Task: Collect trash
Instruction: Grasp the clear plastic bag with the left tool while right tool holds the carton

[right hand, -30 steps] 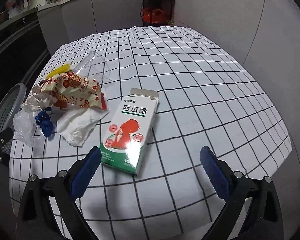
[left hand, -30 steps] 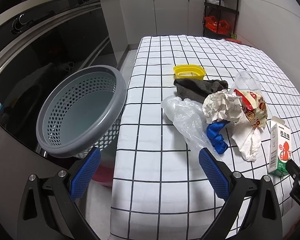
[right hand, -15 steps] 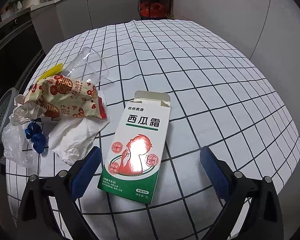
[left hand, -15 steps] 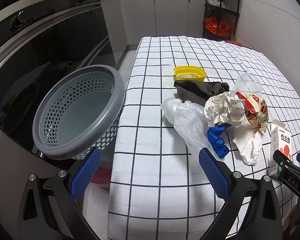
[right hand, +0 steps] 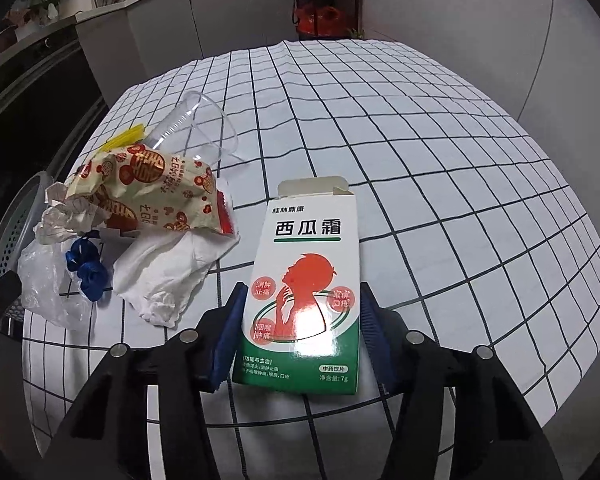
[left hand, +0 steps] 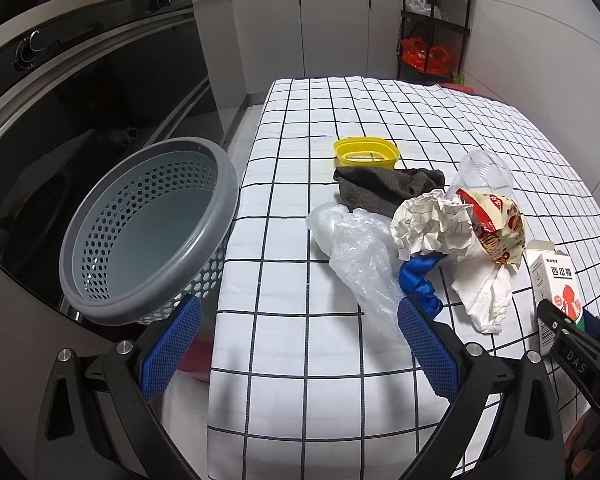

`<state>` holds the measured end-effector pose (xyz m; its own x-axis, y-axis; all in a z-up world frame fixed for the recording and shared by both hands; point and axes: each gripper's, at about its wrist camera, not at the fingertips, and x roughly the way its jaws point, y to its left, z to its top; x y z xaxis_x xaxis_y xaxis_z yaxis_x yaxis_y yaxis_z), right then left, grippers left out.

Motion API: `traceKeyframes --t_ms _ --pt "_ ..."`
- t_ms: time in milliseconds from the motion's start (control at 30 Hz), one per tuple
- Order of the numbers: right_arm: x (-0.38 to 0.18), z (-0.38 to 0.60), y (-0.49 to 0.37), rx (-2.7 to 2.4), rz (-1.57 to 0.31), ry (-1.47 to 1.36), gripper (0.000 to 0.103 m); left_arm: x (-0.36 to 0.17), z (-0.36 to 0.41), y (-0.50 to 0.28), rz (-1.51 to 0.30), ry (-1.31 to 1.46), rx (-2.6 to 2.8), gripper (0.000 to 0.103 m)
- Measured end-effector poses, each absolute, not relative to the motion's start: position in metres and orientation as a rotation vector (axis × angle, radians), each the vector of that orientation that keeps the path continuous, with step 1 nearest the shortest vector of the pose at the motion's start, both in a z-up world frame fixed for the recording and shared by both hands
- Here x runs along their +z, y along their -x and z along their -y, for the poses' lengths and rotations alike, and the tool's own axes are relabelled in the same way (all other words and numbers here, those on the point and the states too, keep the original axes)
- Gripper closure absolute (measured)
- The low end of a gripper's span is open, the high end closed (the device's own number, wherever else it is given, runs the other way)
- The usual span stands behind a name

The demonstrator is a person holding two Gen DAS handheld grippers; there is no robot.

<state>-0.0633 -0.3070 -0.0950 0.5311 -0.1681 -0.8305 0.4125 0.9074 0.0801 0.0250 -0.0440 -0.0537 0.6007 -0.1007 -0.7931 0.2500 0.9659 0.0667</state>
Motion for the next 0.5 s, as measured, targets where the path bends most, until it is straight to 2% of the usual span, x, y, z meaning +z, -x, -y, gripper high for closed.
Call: traceKeyframes --t_ms 233,500 --pt "-0.082 0.306 0.068 -0.328 -0.915 -0.293 0.05 -0.054 0.049 -0.026 -0.904 -0.164 -0.235 0.006" --pt "-0.079 0.304 0.071 -0.312 -0.907 -0.299 0.05 -0.079 0.062 -0.042 -0.94 -0.169 -0.271 0.009"
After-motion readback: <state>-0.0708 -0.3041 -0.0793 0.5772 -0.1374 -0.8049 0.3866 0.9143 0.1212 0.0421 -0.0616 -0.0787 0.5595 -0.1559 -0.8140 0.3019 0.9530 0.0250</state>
